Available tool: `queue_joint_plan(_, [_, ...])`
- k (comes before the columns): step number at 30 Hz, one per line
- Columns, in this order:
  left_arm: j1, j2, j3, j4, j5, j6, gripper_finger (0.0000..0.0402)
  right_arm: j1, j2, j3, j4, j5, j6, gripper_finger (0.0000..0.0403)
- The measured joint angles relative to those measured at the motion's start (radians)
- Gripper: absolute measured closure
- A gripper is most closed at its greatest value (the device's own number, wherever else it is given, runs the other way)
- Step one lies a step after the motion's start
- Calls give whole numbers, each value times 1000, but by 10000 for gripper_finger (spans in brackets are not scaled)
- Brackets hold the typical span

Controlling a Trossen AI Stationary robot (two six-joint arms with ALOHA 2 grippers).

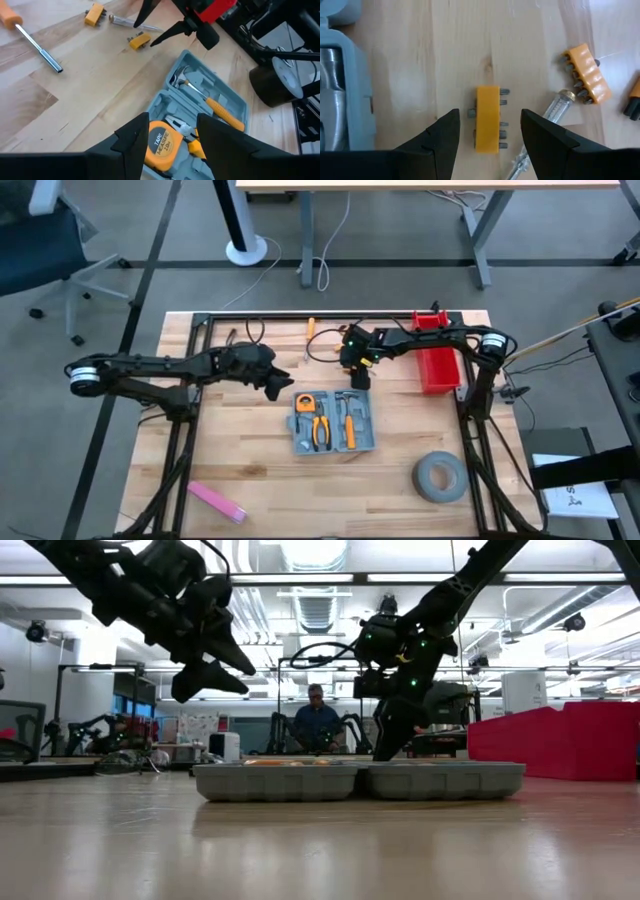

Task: Prefit tool cases
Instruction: Put the bottom yellow screwdriver bit set into the gray pre-fit tool case

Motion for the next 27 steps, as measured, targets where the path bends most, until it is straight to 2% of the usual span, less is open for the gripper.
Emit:
queue_joint_plan(7, [0,2,0,0,0,12,218,1,0,2,1,-60,-5,215])
queue_joint_plan(16, [0,3,0,4,0,22,216,-2,48,6,23,-48,-7,215])
queue_joint_plan(21, [-2,3,0,1,1,19,223,-1,93,41,10,-9,-1,215])
queue_joint_plan(27, [-3,3,0,1,7,19,228,-1,91,54,-8,-10,-17,215])
